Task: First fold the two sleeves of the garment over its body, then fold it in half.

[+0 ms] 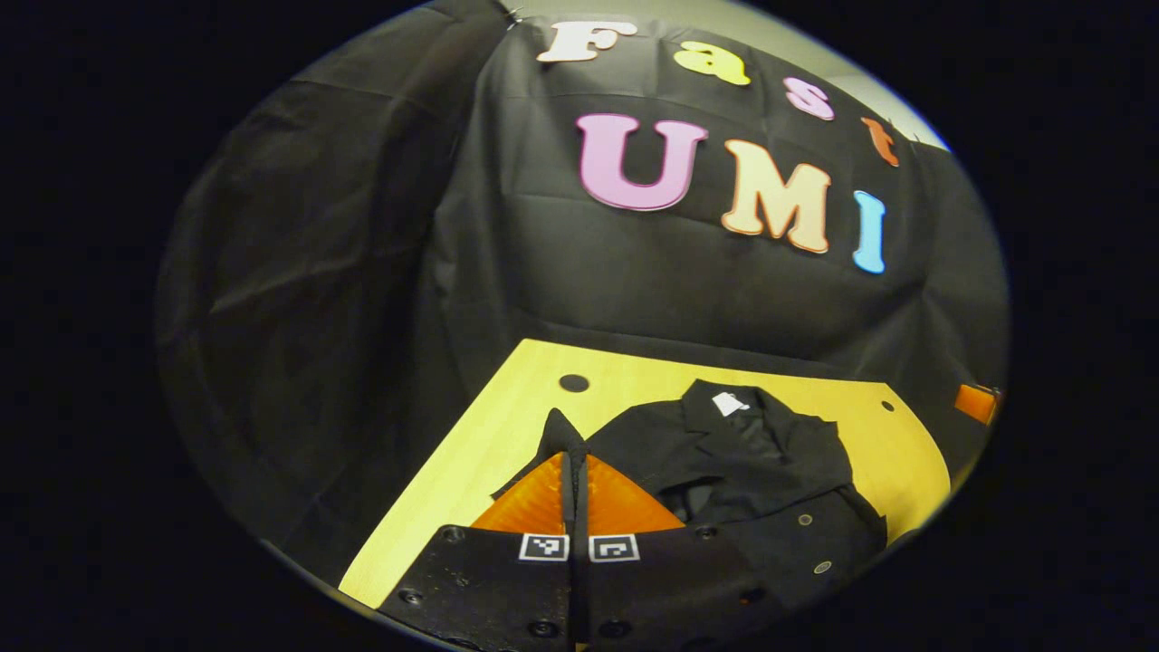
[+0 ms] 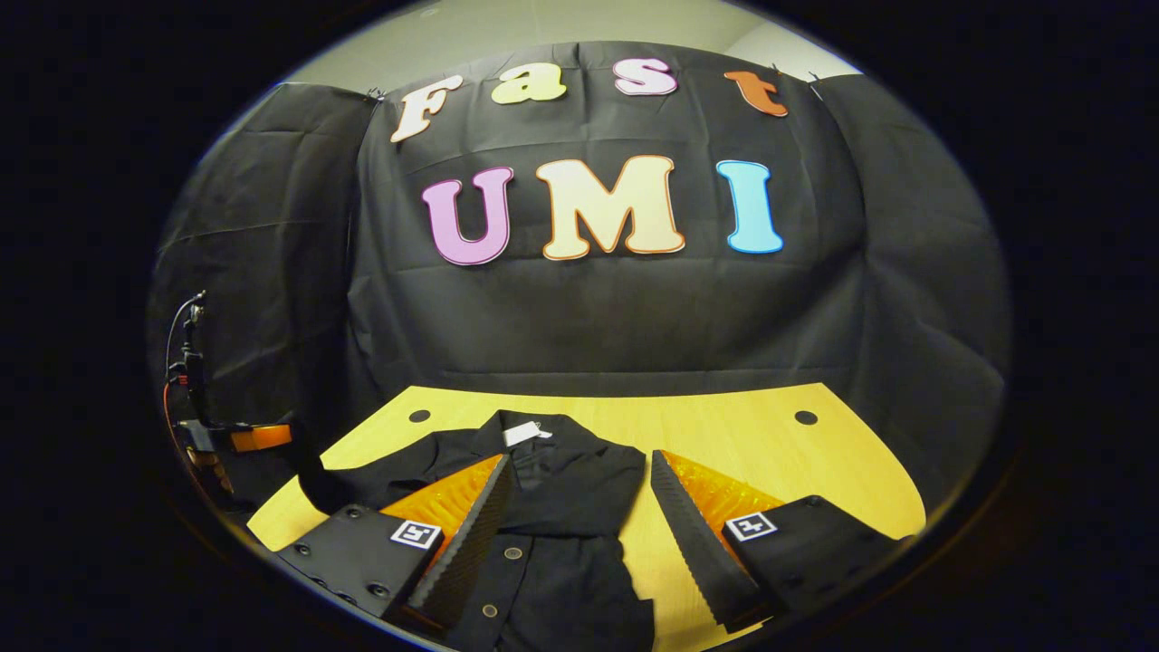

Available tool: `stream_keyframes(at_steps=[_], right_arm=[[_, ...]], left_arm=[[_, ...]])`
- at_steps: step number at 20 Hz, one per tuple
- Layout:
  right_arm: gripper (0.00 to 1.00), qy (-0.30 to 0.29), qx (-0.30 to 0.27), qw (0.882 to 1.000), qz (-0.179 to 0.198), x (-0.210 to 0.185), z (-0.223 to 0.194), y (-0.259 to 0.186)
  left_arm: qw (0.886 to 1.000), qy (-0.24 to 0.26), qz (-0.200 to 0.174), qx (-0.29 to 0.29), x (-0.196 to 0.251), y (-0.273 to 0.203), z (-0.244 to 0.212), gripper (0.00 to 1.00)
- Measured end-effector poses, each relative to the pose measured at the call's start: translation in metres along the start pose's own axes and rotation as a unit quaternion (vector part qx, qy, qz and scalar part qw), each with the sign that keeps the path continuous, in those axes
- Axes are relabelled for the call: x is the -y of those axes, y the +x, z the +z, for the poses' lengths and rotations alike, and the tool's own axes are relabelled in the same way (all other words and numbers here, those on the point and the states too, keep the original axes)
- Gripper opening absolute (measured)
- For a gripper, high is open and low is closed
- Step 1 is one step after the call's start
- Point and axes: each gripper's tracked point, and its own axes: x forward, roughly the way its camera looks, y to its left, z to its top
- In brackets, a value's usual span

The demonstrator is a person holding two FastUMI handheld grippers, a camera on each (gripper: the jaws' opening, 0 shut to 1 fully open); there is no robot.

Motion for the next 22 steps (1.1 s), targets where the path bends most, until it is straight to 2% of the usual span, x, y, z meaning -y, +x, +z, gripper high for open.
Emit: stream_keyframes(at_steps=[5,6,7,11,13,14,15,16,21,22], right_arm=[[0.98,0.017,-0.001,1.0,-0.008,0.019,-0.005,-0.015],[0.94,0.018,-0.003,1.0,-0.008,0.022,-0.009,-0.018],[0.98,0.016,-0.005,1.0,-0.01,0.024,-0.012,-0.022],[0.98,0.017,-0.007,1.0,-0.016,0.038,-0.019,-0.035],[0.94,0.022,-0.01,1.0,-0.02,0.046,-0.024,-0.041],[0.98,0.023,-0.011,0.999,-0.023,0.051,-0.027,-0.045],[0.94,0.023,-0.014,0.999,-0.027,0.056,-0.03,-0.047],[0.98,0.024,-0.017,0.999,-0.031,0.062,-0.033,-0.051],[0.98,0.039,-0.025,0.998,-0.048,0.088,-0.042,-0.063],[0.94,0.04,-0.026,0.998,-0.05,0.092,-0.043,-0.065]], left_arm=[[0.998,0.028,-0.059,0.016,0.065,0.021,0.021,0.0],[0.997,0.033,-0.07,0.017,0.078,0.025,0.024,0.0],[0.996,0.038,-0.08,0.018,0.091,0.027,0.026,0.0],[0.991,0.057,-0.118,0.02,0.139,0.04,0.034,0.0],[0.988,0.068,-0.136,0.018,0.165,0.047,0.035,0.0],[0.987,0.074,-0.145,0.018,0.177,0.052,0.036,0.0],[0.985,0.079,-0.154,0.018,0.19,0.056,0.036,0.0],[0.983,0.083,-0.164,0.015,0.203,0.059,0.034,0.0],[0.975,0.095,-0.201,0.002,0.26,0.073,0.025,0.0],[0.974,0.097,-0.206,0.0,0.27,0.076,0.022,0.0]])
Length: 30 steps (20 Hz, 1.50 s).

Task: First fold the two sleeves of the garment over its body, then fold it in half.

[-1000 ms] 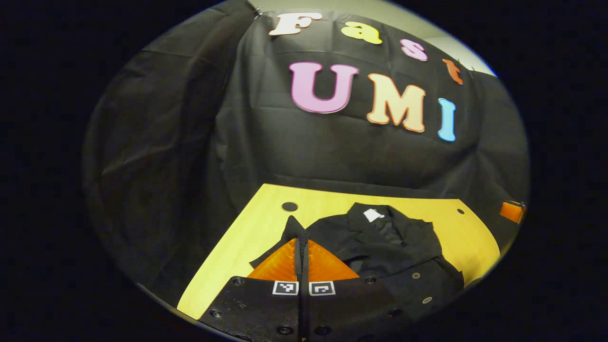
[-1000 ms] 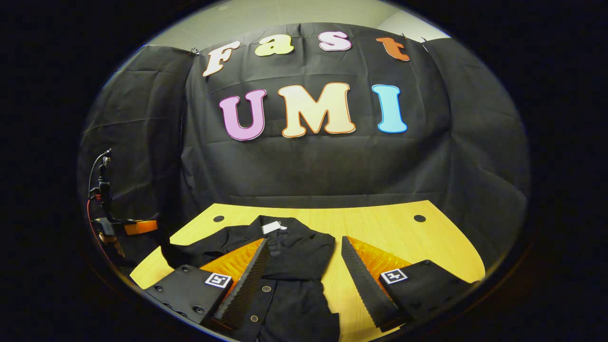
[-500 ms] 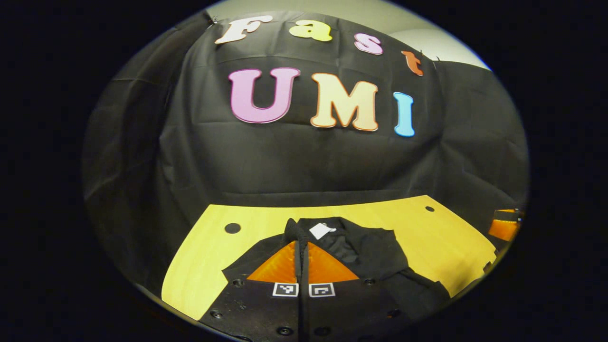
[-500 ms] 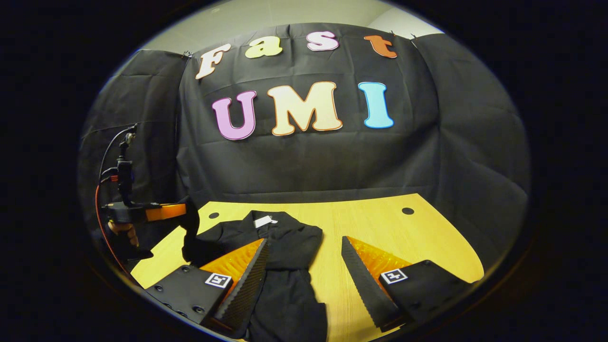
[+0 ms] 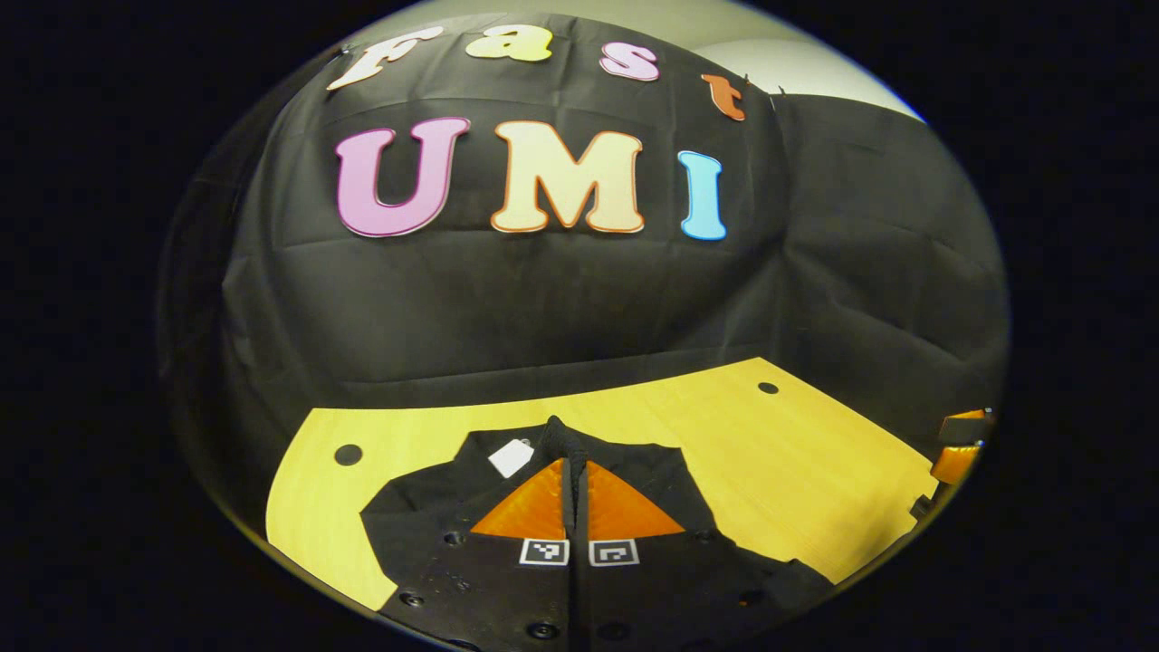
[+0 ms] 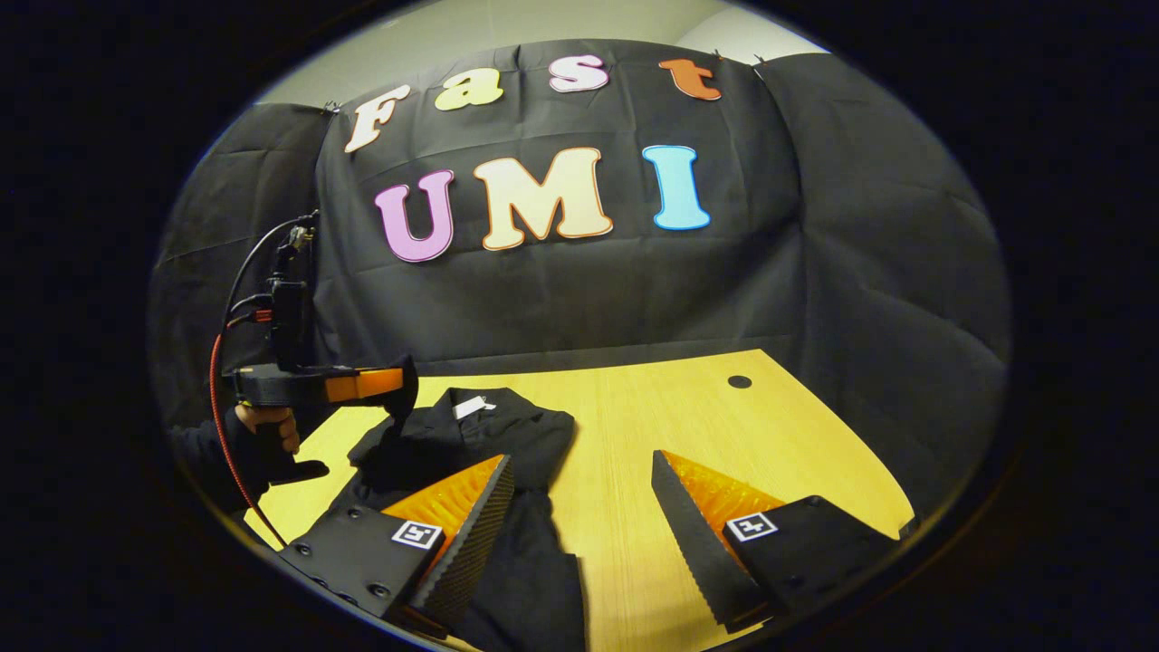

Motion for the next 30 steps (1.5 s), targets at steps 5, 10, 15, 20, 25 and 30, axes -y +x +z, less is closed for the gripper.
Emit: stream_keyframes(at_steps=[5,10,15,20,25,30], right_arm=[[0.98,0.005,-0.004,1.0,-0.016,0.023,-0.003,-0.011],[0.94,0.007,-0.009,1.0,-0.017,0.04,-0.01,-0.021],[0.98,-0.002,-0.002,1.0,0.025,0.037,-0.009,-0.021],[0.94,-0.02,0.004,0.998,0.067,0.018,-0.012,-0.018],[0.94,-0.019,-0.001,0.997,0.068,-0.009,-0.027,-0.027],[0.98,-0.03,-0.036,0.997,0.061,-0.024,-0.069,-0.038]], left_arm=[[1.0,0.008,-0.022,-0.016,0.035,0.025,-0.007,0.0],[1.0,0.022,-0.001,-0.016,0.049,0.022,-0.004,0.0],[0.996,0.034,0.056,0.063,0.032,-0.026,0.047,0.93],[0.987,-0.001,0.114,0.115,-0.008,-0.105,0.056,0.92],[0.986,-0.026,0.14,0.089,-0.049,-0.169,0.009,0.95],[0.983,-0.043,0.172,0.036,-0.087,-0.22,-0.055,0.91]])
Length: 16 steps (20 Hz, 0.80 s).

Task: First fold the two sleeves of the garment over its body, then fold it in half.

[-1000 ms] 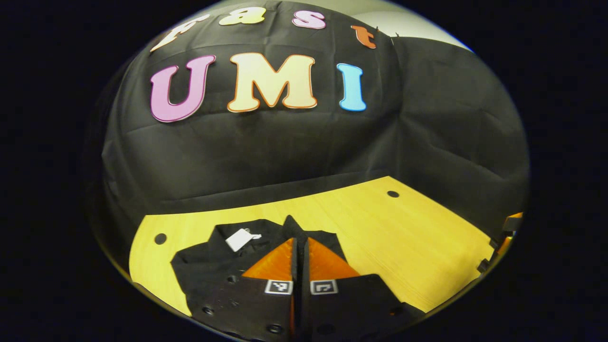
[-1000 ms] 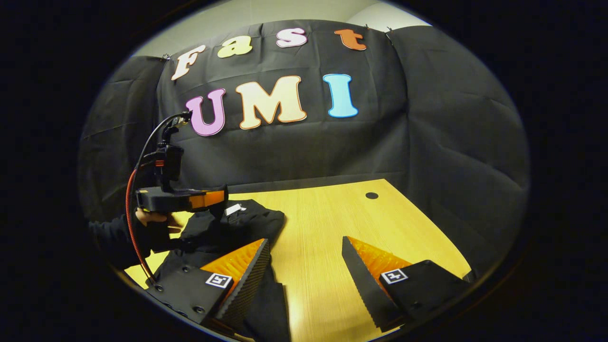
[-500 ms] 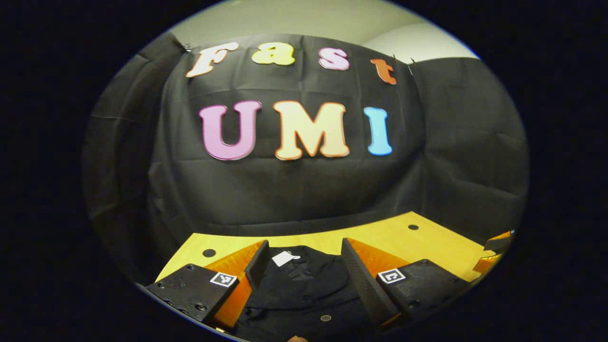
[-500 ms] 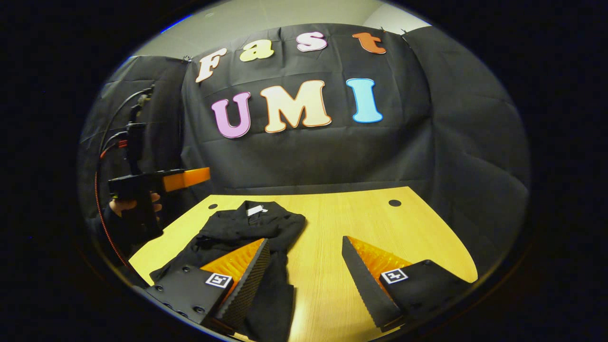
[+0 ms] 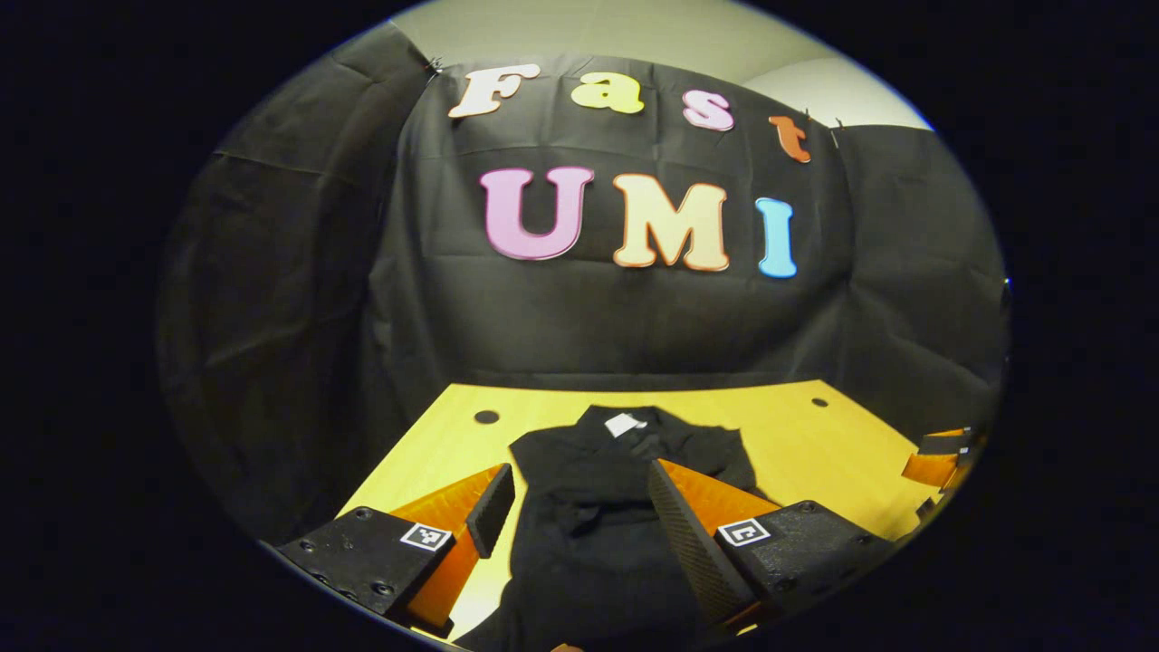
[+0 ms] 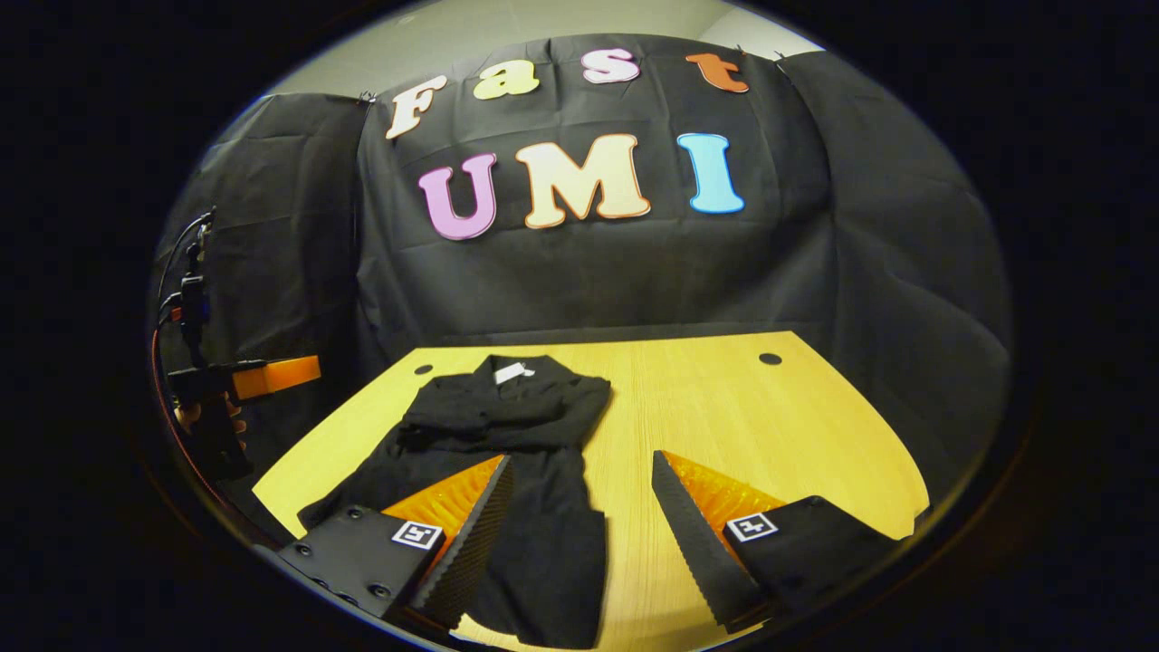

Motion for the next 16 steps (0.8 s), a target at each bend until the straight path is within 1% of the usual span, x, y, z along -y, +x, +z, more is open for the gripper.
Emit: stream_keyframes(at_steps=[1,5,6,7,8,12,14,15,16], right_arm=[[0.98,-0.002,-0.01,1.0,-0.001,-0.003,-0.01,0.0],[0.98,-0.014,-0.044,0.999,-0.006,-0.009,-0.043,-0.004],[0.94,-0.016,-0.053,0.998,-0.007,-0.011,-0.052,-0.004],[0.98,-0.017,-0.061,0.998,-0.007,-0.013,-0.059,-0.005],[0.98,-0.018,-0.07,0.997,-0.008,-0.014,-0.067,-0.005],[0.98,-0.023,-0.103,0.994,-0.015,-0.016,-0.096,-0.003],[0.98,-0.029,-0.122,0.992,-0.022,-0.014,-0.114,-0.005],[0.94,-0.031,-0.132,0.99,-0.025,-0.013,-0.123,-0.005],[0.94,-0.031,-0.144,0.989,-0.028,-0.012,-0.132,-0.004]], left_arm=[[1.0,0.0,0.005,-0.013,-0.009,-0.008,-0.013,0.95],[0.998,-0.012,0.024,-0.066,-0.038,-0.034,-0.063,0.93],[0.996,-0.014,0.028,-0.079,-0.043,-0.039,-0.077,0.93],[0.995,-0.014,0.03,-0.094,-0.047,-0.043,-0.09,0.93],[0.993,-0.013,0.032,-0.11,-0.05,-0.047,-0.104,0.93],[0.983,-0.013,0.028,-0.181,-0.055,-0.063,-0.156,0.94],[0.98,-0.014,0.024,-0.199,-0.056,-0.069,-0.173,0.95],[0.978,-0.014,0.022,-0.206,-0.056,-0.071,-0.18,0.95],[0.976,-0.017,0.017,-0.217,-0.056,-0.074,-0.188,0.95]])
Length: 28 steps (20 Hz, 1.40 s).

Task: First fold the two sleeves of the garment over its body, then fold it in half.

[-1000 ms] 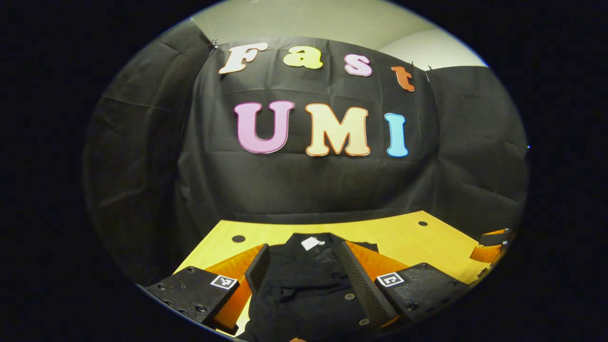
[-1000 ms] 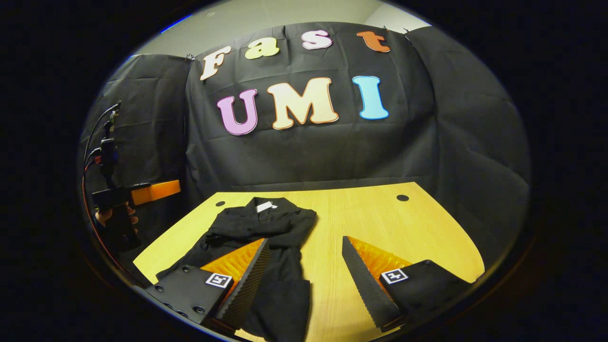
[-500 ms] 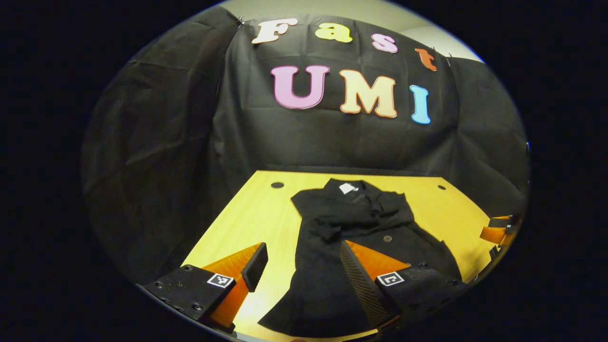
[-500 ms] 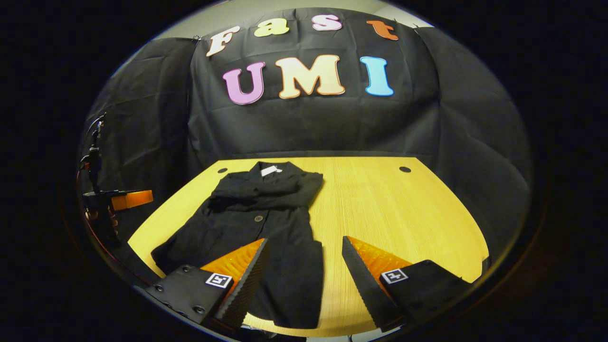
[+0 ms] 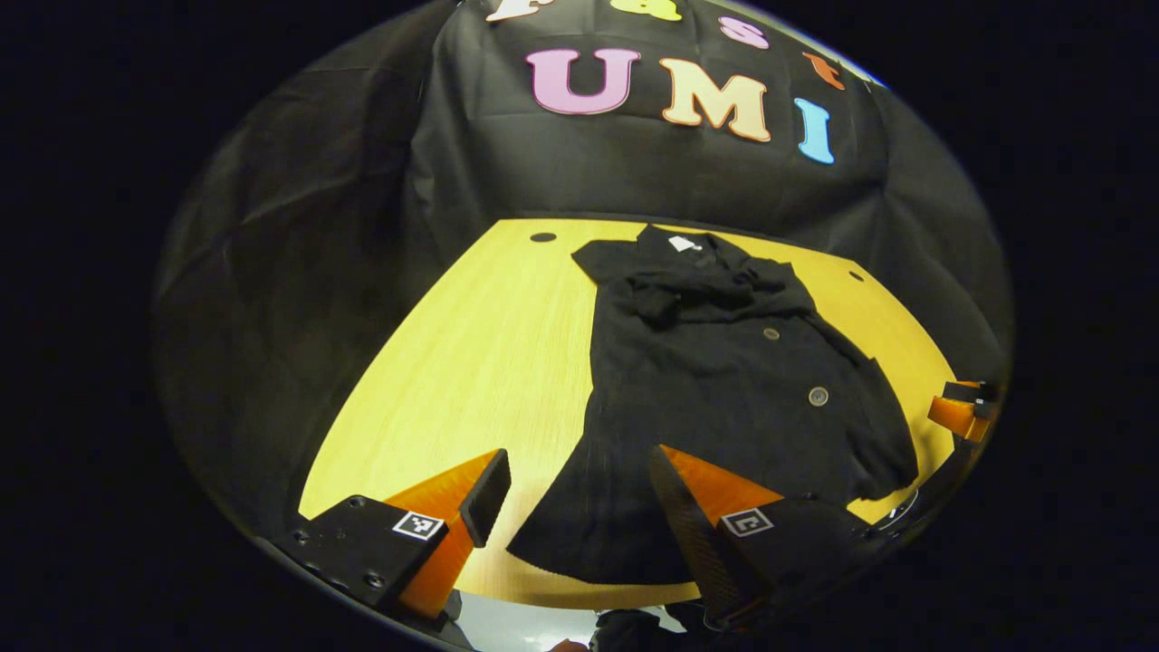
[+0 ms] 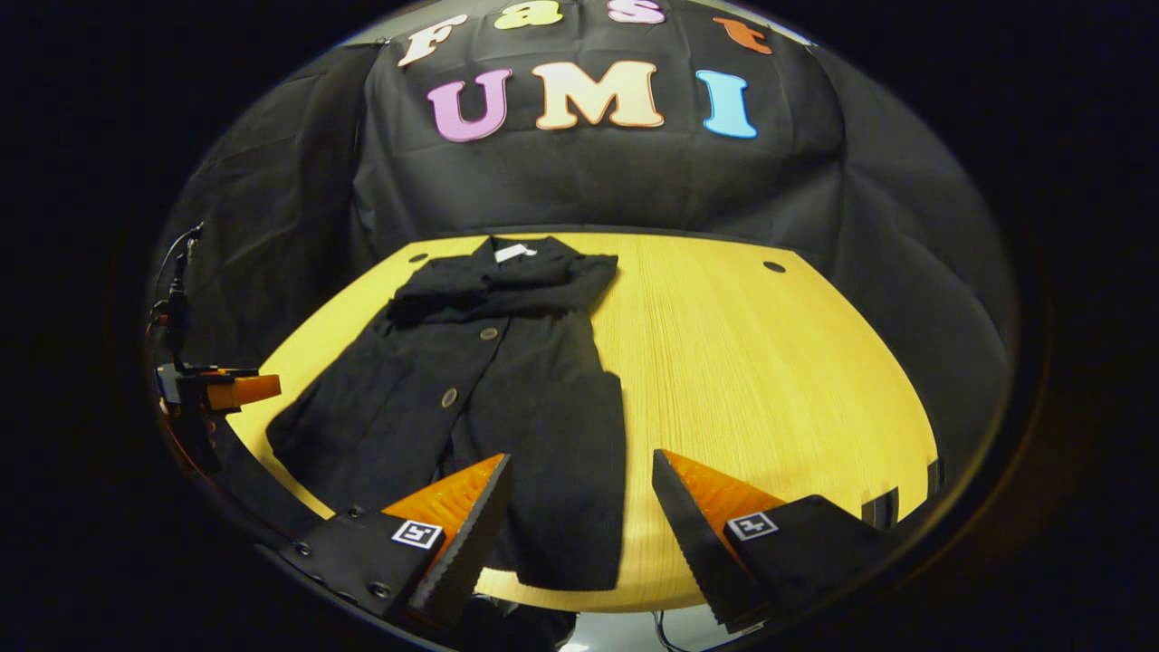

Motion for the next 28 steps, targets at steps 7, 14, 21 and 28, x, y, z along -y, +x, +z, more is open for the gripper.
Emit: stream_keyframes(at_steps=[7,14,21,28], right_arm=[[0.98,0.009,-0.055,0.998,-0.026,-0.004,-0.048,0.014],[0.97,0.031,-0.089,0.995,-0.03,-0.012,-0.073,0.02],[0.45,0.0,-0.088,0.995,0.039,-0.033,-0.069,0.03],[0.03,0.031,-0.098,0.992,0.068,-0.033,-0.065,0.028]], left_arm=[[0.999,-0.01,-0.026,-0.045,0.002,0.013,-0.044,0.95],[0.998,0.046,-0.03,-0.042,-0.001,0.017,-0.053,0.95],[0.998,0.031,-0.032,-0.033,0.019,0.019,-0.053,0.61],[0.999,-0.019,-0.027,-0.031,0.029,0.017,-0.054,0.0]])
